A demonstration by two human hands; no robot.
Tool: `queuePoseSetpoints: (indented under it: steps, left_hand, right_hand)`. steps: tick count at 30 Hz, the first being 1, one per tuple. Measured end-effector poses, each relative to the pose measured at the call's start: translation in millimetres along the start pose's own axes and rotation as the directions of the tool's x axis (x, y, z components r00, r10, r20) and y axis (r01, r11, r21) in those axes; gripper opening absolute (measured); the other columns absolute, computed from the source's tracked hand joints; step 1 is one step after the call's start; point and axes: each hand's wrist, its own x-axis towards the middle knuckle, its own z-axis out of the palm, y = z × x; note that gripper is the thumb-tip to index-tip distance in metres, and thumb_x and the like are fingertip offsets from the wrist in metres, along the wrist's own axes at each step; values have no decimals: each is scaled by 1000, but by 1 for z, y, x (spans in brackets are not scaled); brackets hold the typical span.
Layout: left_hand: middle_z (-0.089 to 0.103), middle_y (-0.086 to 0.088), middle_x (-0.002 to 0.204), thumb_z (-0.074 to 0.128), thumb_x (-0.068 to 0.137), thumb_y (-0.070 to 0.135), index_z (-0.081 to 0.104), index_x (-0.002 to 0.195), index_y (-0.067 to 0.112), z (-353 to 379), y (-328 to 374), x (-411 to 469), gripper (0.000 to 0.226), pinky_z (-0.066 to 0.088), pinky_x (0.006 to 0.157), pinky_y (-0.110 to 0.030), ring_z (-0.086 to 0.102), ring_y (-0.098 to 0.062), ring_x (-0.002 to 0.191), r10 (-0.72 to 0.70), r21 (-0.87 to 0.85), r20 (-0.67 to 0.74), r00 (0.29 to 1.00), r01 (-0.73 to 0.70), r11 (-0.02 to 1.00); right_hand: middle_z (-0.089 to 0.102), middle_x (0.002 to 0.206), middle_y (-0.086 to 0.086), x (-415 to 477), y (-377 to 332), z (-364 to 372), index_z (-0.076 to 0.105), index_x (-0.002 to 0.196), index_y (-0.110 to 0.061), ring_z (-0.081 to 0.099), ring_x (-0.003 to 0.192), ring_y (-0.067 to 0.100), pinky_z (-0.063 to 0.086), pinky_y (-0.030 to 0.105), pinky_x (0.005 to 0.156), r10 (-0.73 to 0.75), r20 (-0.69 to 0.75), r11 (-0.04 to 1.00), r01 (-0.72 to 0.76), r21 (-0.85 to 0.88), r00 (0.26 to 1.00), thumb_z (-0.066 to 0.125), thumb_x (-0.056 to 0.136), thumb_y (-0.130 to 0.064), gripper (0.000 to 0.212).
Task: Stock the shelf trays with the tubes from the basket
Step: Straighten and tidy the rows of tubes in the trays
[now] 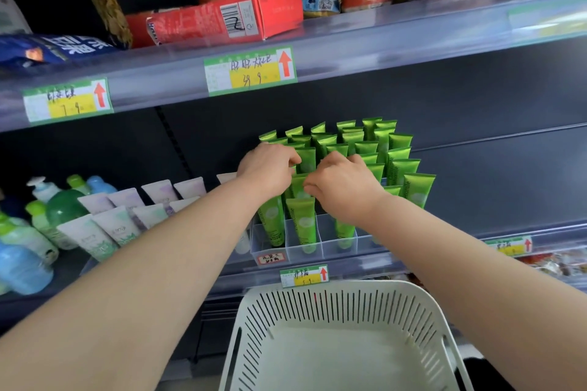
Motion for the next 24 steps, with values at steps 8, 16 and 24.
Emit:
queuePoseSetpoints:
  steps: [8,16,24]
  left_hand:
    - [65,5,117,57,96,17,71,110,33,5,11,4,25,51,84,-32,60,-21,106,-36,40,57,998,34,999]
    - [59,12,89,60,91,19,69,83,38,7,7,7,22,48,75,-30,55,-21,84,-81,-66,85,993,86,994]
    - [68,0,114,61,92,18,71,111,26,4,2,19,22,52,80,-34,62,-25,103,-162,31,-61,985,164,986]
  right_hand:
    - [64,115,-5,-11,22,-7,58,123,-30,40,119,21,26,35,77,108,-104,991,-99,88,989,44,94,-12,38]
    - [66,112,-8,-12,25,-1,61,114,-28,42,116,22,34,38,81,107,-83,989,-98,108,991,46,93,-12,31]
    - [65,107,-6,-10,24,8,62,110,-24,44,111,22,35,36,78,88,-111,988,-72,140,990,39,100,-27,25]
